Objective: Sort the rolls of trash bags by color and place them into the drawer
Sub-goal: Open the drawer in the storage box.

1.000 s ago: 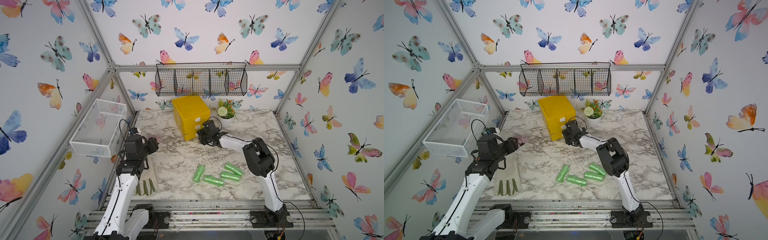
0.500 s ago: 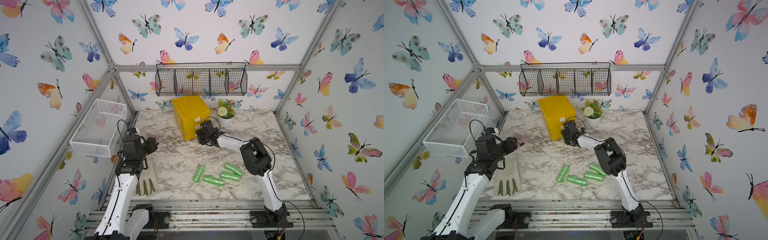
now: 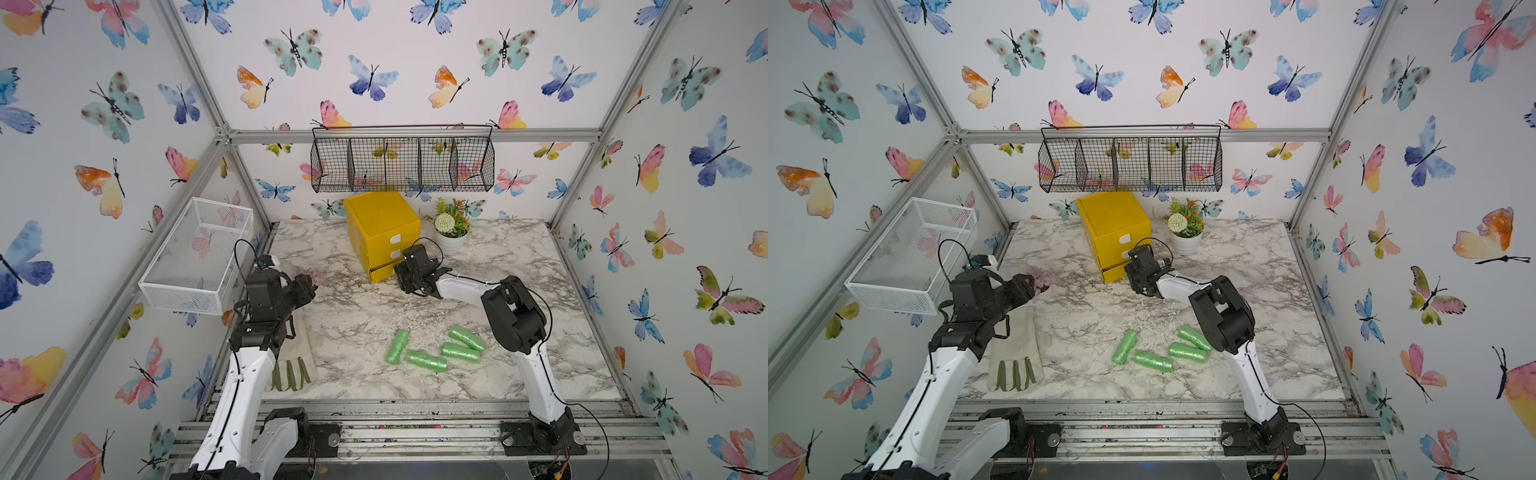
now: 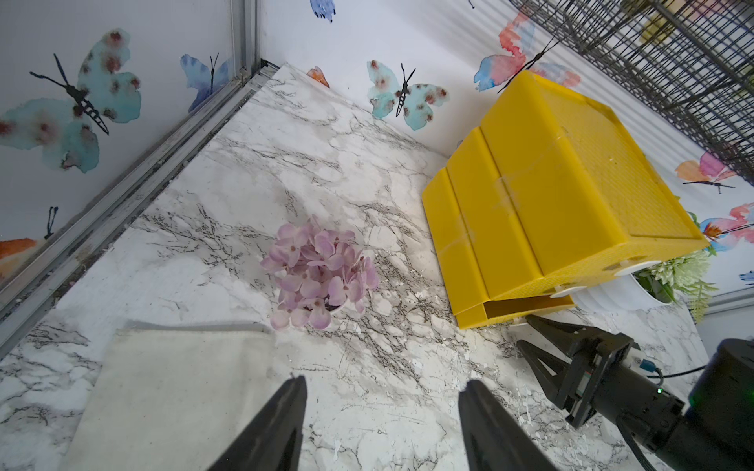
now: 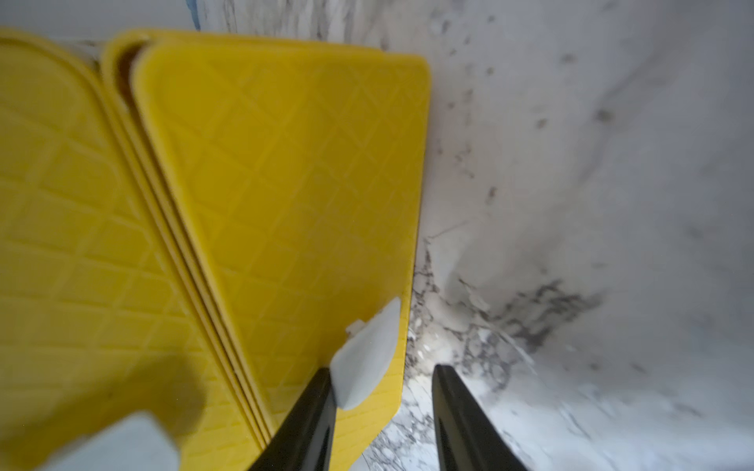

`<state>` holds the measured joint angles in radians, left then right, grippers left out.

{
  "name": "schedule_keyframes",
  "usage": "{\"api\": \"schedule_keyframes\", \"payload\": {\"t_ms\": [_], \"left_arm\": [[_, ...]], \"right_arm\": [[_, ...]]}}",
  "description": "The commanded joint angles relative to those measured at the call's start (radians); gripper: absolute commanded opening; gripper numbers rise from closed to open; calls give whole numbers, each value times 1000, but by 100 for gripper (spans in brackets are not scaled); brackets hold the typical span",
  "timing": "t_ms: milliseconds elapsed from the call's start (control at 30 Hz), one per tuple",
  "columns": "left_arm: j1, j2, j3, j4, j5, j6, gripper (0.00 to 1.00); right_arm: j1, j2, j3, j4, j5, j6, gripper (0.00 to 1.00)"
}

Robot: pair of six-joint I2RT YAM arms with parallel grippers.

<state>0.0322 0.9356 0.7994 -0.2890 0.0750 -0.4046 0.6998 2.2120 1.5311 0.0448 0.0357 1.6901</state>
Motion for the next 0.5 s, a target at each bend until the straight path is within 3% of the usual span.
{"api": "schedule_keyframes", "payload": {"t_ms": [0,467], "left_arm": [[10,-10,-2,12,8,4,64],[24,-12,-6,19,14,2,64]], "right_arm": [[4,-48,-98,-36,-30,-6,43],[28,-295,-395,-32,-48,-48,43]]}}
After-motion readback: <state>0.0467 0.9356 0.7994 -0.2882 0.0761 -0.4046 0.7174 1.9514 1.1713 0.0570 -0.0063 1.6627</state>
